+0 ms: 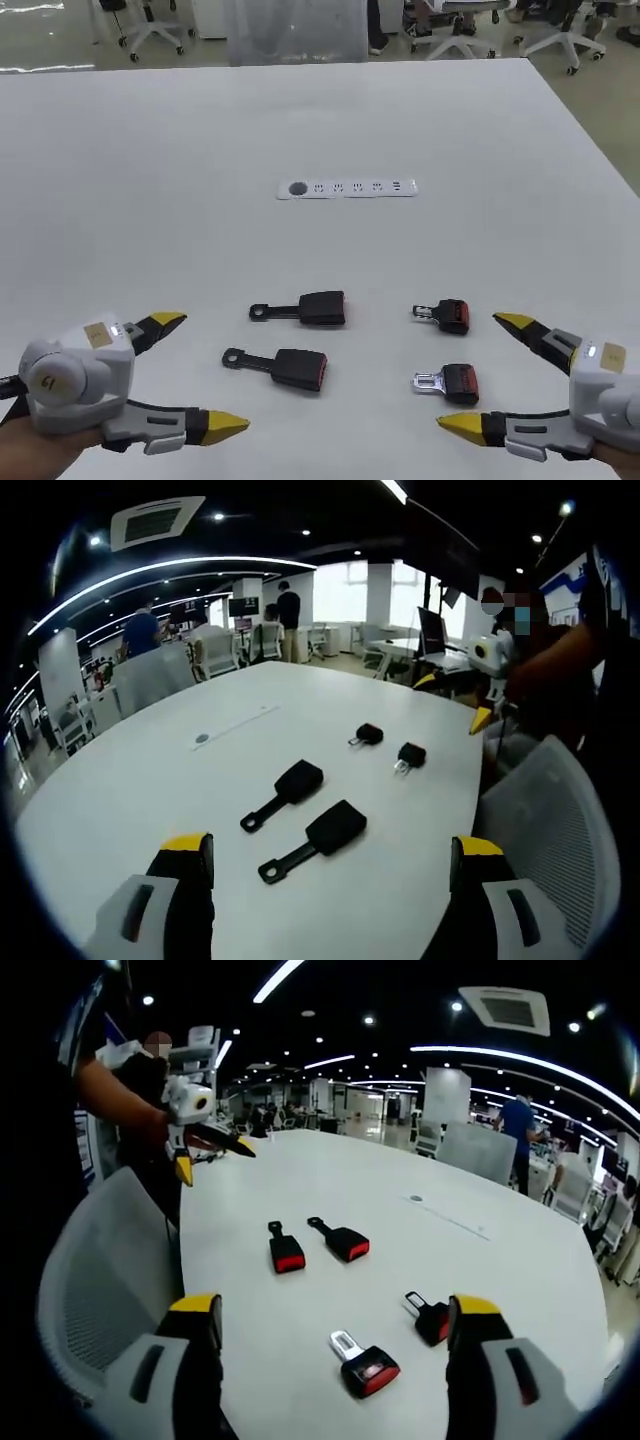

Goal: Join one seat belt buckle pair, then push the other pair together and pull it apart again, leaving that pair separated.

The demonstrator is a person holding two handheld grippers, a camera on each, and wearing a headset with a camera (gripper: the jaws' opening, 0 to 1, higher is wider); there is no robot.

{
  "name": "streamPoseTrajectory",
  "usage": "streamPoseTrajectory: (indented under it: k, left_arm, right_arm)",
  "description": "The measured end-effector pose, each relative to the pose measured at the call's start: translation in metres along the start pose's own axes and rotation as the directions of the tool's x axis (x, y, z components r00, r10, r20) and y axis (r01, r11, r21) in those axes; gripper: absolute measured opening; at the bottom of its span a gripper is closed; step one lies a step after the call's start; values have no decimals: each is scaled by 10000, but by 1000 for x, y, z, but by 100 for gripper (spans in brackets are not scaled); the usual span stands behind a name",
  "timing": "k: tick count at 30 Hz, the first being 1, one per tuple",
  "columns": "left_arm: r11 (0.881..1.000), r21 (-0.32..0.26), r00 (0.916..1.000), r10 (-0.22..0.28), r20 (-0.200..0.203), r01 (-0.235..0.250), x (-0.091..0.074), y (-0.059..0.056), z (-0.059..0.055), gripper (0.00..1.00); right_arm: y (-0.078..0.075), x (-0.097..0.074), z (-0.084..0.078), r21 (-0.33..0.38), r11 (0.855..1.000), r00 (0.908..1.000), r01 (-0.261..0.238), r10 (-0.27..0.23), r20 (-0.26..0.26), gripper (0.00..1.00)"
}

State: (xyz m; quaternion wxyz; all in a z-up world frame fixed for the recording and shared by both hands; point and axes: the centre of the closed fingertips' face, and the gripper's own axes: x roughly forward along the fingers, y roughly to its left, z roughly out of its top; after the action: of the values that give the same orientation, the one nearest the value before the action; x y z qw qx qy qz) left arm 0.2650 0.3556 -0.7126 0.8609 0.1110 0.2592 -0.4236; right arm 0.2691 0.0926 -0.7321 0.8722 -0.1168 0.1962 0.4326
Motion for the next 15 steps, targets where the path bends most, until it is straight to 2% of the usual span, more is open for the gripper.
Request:
streamPoseTrajectory:
  k: [6,15]
  left_arm:
    - [9997,-197,9999,134,-34,-135,-1,1,-7,100]
    - [9988,-397,9996,283,43,-281,-3,2,-8,100]
  right_arm:
    - [3,-1,-8,158,9997,9998,161,-160,-114,94]
    - [6,-3,-12,239,9995,9997,230,-227,-124,95]
